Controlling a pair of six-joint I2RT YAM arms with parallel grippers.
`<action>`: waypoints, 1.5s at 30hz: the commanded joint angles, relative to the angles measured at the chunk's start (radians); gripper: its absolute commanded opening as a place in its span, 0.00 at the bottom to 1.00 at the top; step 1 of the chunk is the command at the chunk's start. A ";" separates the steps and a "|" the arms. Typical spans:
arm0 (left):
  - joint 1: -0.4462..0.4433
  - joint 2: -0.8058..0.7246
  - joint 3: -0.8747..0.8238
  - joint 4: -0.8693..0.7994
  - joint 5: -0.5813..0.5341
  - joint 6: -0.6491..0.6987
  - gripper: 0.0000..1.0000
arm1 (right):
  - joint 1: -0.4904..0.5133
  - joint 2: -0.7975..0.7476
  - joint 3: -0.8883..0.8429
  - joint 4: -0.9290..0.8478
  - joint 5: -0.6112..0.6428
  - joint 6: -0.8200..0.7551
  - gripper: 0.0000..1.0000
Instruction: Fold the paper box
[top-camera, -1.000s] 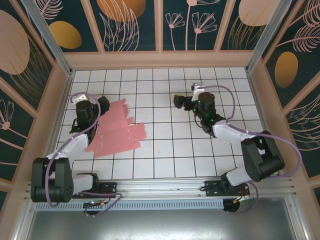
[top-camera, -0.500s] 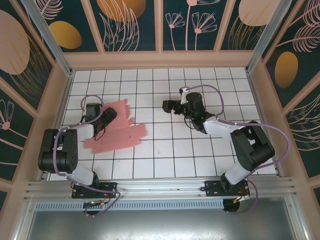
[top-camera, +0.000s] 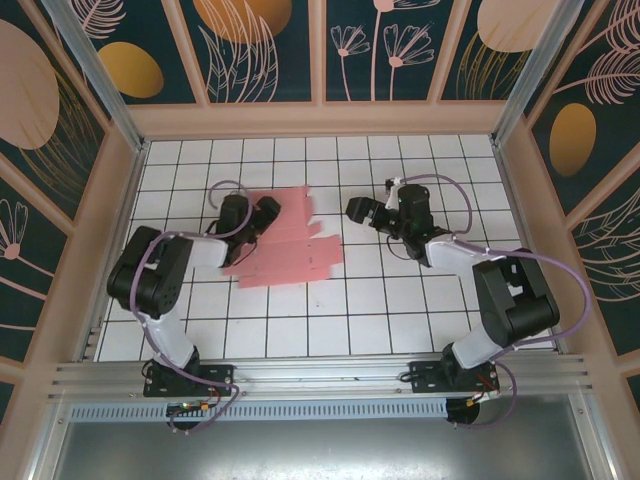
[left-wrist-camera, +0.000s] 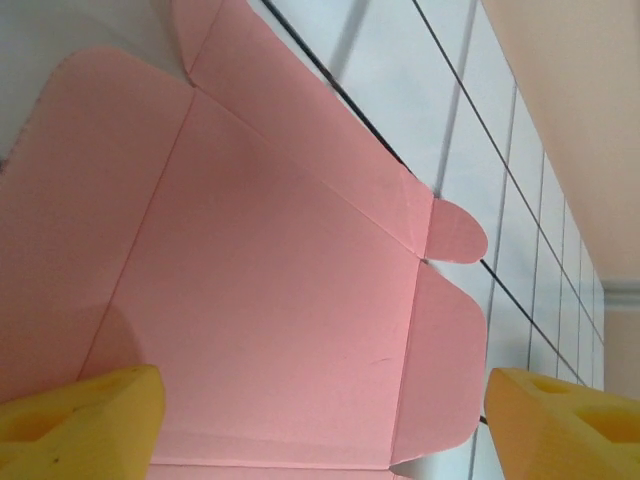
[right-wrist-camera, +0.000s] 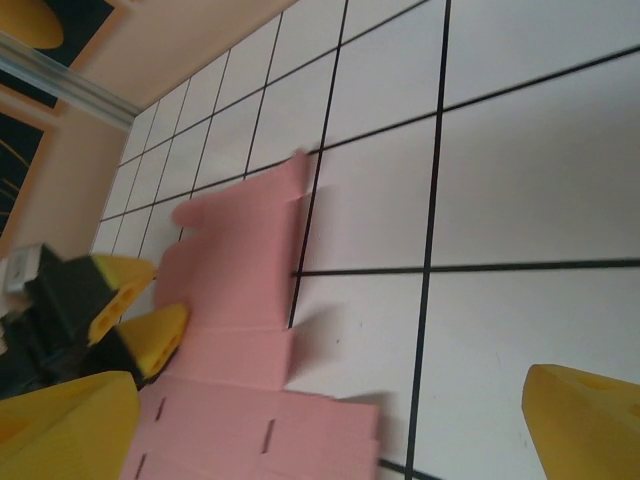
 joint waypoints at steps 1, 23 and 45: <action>-0.070 0.093 0.116 -0.115 0.036 0.037 0.85 | -0.028 -0.047 -0.036 -0.009 -0.062 -0.001 0.98; -0.126 -0.298 -0.073 -0.185 -0.159 0.169 0.95 | -0.075 0.192 0.268 -0.202 -0.125 -0.173 0.94; -0.128 -0.457 -0.198 -0.281 -0.236 0.157 0.99 | -0.040 0.508 0.487 -0.257 0.006 0.020 0.94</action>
